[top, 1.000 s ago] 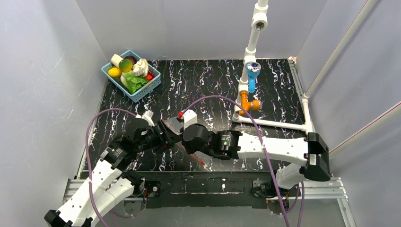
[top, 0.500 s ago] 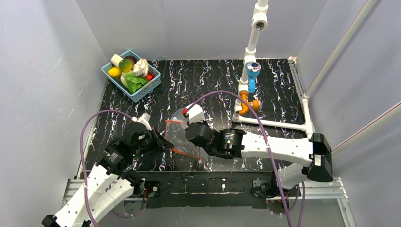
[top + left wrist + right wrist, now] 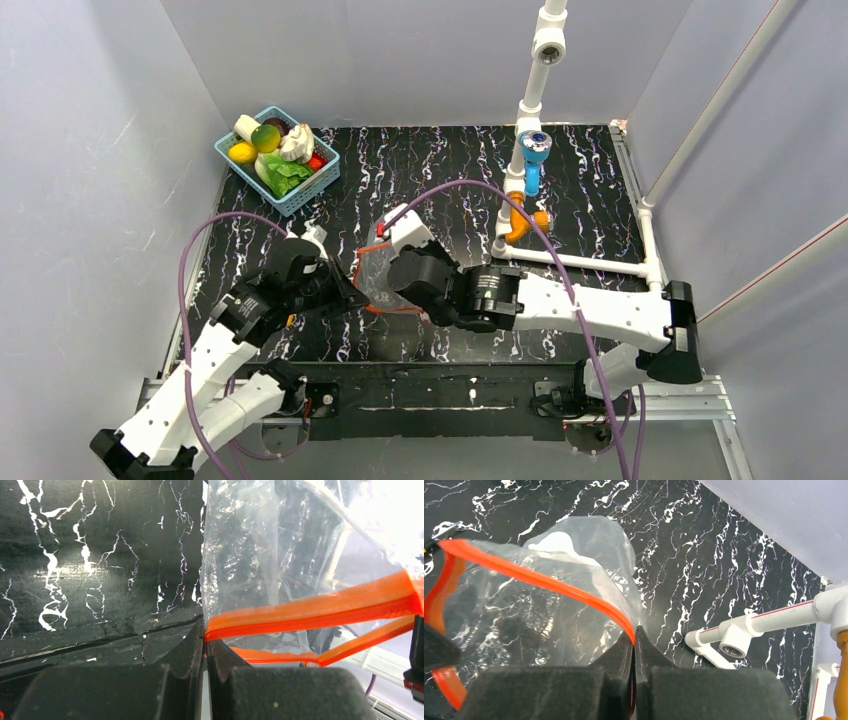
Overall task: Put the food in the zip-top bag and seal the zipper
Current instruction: Open the zipper of the food storage bag at the center of the board.
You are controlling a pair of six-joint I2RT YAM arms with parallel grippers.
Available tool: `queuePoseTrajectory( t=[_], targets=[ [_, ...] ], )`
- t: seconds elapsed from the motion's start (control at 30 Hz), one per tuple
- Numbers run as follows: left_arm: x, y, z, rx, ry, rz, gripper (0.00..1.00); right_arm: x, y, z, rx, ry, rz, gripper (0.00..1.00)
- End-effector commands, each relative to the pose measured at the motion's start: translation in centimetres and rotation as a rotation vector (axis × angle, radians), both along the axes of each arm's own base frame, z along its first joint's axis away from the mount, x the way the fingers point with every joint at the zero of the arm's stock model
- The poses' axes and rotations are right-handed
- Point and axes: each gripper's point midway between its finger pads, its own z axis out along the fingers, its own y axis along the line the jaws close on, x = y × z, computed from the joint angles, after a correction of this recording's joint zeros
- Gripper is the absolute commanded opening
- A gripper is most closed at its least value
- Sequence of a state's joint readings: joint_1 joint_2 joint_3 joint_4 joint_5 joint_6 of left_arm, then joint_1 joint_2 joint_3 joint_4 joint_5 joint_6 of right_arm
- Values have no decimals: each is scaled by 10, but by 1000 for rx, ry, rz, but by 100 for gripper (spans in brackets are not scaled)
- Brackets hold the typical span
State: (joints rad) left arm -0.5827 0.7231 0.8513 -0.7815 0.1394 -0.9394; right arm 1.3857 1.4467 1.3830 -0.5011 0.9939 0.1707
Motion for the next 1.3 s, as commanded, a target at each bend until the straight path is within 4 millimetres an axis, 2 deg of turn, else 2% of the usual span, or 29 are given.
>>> queuePoseTrajectory(
  t=[0.0,0.13,0.17,0.23,0.27,0.4,0.5,0.57,0.6,0.67,0.73,1.03,1.27],
  targets=[
    [1,-10,-4,-31,14,-31,0,-1,1,5,-60,-20,-46,1],
    [-1,-5,-20,27,55,-30,1,-6,-5,-7,-58,22,-38,1],
    [-1,-4,-24,38,63,-27,5,-10,-3,-11,-35,43,-8,1],
    [3,2,-29,68,67,8,22,-16,7,-16,28,74,46,1],
    [5,4,-28,79,63,27,26,-17,9,-19,46,81,56,1],
    [23,-1,-10,76,20,47,48,-17,10,-26,20,115,49,1],
    [32,-9,1,83,7,8,59,-9,6,-29,-10,103,33,1],
    [33,-8,2,105,9,5,64,2,2,-37,-2,134,29,1],
    [34,-7,5,105,3,10,69,5,0,-40,15,155,33,1],
    [31,-7,9,91,-6,9,87,10,-1,-43,36,170,48,1],
    [30,-13,12,54,-19,-15,98,13,-2,-43,38,168,49,1],
    [37,-46,8,-53,24,-101,98,7,9,-54,37,231,73,1],
    [22,-35,14,-114,-67,-86,98,2,12,-57,57,261,88,1]
  ],
)
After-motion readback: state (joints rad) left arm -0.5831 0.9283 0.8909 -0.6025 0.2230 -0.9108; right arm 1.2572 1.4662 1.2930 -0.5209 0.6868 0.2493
